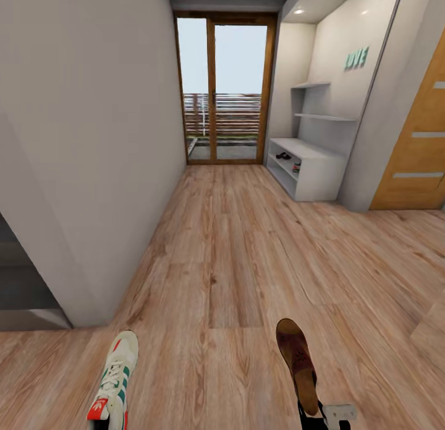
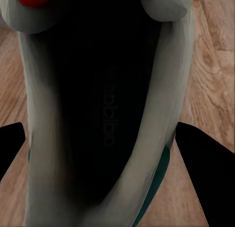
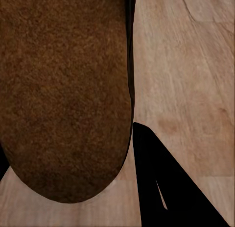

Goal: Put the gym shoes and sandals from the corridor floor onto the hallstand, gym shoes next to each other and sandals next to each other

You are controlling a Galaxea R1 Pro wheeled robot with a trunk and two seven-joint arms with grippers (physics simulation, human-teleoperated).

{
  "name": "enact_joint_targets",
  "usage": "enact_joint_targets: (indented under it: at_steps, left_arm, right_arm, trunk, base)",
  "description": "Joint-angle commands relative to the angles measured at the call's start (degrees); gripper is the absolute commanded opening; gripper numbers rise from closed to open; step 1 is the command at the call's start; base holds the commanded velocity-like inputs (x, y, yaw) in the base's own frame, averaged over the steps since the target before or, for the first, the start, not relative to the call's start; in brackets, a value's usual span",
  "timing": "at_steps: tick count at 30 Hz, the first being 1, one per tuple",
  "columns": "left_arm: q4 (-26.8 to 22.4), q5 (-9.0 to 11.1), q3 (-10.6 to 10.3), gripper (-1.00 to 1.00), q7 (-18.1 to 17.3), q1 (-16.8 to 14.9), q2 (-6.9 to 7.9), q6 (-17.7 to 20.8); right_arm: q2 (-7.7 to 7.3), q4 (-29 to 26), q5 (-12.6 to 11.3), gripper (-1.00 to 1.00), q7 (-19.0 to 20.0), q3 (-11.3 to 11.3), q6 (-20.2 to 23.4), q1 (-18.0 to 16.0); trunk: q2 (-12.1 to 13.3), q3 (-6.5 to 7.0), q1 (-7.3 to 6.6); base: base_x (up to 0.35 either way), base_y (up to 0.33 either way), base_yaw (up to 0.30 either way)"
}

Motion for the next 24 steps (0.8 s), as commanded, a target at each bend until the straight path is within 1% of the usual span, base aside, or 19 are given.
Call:
enact_joint_targets:
  at_steps: [1,24]
  left_arm:
    - [-0.09,-0.58,0.37,-1.0,-0.27,-0.03,-0.09,-0.18]
    - [-0.09,-0.59,0.54,-1.0,-0.26,-0.03,-0.09,-0.18]
  right_arm:
    - [0.03,0.03,0.15,-1.0,0.36,-0.47,-0.16,-0.04]
    - [0.03,0.05,0.15,-1.0,0.36,-0.47,-0.16,-0.04]
  trunk:
    - [-0.02,-0.04,0.03]
    - [-0.02,-0.04,0.03]
  base:
    - [0.338,0.0,0.0]
    - [0.338,0.0,0.0]
